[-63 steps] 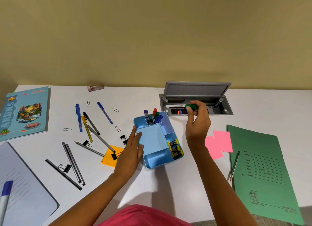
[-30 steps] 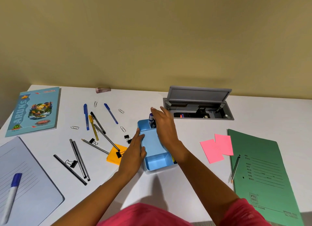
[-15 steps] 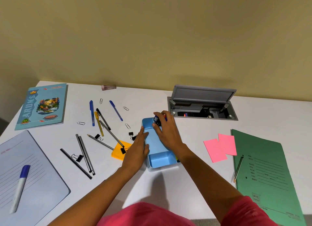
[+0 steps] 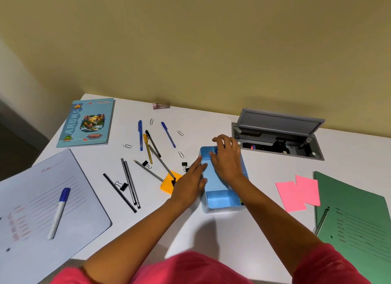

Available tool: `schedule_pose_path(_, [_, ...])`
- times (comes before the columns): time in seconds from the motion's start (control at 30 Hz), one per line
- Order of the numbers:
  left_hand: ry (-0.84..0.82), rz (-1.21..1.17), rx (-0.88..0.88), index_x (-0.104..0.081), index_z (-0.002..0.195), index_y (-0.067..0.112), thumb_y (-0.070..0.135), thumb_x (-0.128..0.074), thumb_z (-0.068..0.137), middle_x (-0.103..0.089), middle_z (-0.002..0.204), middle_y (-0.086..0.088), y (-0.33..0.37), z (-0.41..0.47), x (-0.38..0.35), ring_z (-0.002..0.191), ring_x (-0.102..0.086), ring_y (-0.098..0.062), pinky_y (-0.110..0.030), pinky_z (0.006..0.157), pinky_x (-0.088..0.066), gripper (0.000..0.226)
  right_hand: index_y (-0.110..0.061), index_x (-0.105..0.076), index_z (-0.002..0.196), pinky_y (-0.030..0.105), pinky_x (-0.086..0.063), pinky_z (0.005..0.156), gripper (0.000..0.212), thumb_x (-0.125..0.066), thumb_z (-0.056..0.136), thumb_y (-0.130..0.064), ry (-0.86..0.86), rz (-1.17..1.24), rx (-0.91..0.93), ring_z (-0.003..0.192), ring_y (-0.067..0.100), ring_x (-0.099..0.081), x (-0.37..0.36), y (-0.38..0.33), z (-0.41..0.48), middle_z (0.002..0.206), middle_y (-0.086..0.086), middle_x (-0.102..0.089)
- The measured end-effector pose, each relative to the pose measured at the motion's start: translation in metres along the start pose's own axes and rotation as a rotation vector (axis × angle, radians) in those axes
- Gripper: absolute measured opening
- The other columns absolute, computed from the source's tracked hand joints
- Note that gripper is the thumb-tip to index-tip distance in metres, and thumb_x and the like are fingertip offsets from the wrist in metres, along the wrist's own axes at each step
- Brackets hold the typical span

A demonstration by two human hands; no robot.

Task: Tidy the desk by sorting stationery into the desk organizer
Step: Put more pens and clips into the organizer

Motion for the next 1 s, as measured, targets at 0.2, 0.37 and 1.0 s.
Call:
schedule_pose_path(0.2, [0.137, 0.082, -0.038, -0.037, 0.141, 0.036, 0.036, -0.035, 0.100, -0.026, 0.152, 0.019, -0.018, -0.036, 0.015, 0.120, -0.050, -0.007, -0.028, 0.083, -0.053, 0.040, -0.015, -0.053, 0.121, 0.041, -0.038, 0.102, 0.033, -0.060, 0.089, -0.020, 0.099, 0.163, 0.034, 0.121, 0.023, -0.038, 0.006, -0.036, -0.016, 0.131, 0.006, -0.048])
schedule_pose_path(0.37, [0.241, 0.036, 0.125, -0.051, 0.127, 0.033, 0.035, -0.039, 0.099, -0.048, 0.130, 0.017, -0.060, -0.076, 0.026, 0.110, -0.056, -0.008, -0.026, 0.078, -0.047, 0.031, -0.014, -0.055, 0.117, 0.032, -0.040, 0.097, 0.028, -0.058, 0.090, -0.012, 0.050, 0.321, 0.117, 0.115, 0.018, -0.041, 0.006, -0.067, -0.036, 0.124, 0.005, -0.051])
schedule_pose_path(1.0, [0.486, 0.399, 1.263, -0.051, 0.118, -0.001, 0.010, -0.051, 0.091, -0.052, 0.114, -0.019, -0.206, -0.193, 0.097, 0.106, -0.048, -0.033, -0.042, 0.088, -0.040, 0.028, -0.011, -0.059, 0.110, 0.025, -0.038, 0.083, 0.025, -0.042, 0.091, -0.015, -0.170, 0.323, 0.267, 0.100, 0.019, -0.048, -0.020, -0.104, -0.081, 0.109, 0.004, -0.056])
Point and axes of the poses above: each hand's wrist, its own z-axis towards the middle knuckle, its own x-axis out of the back of the hand, y = z × x, the point moved 1 cm from there along z, towards the middle knuckle
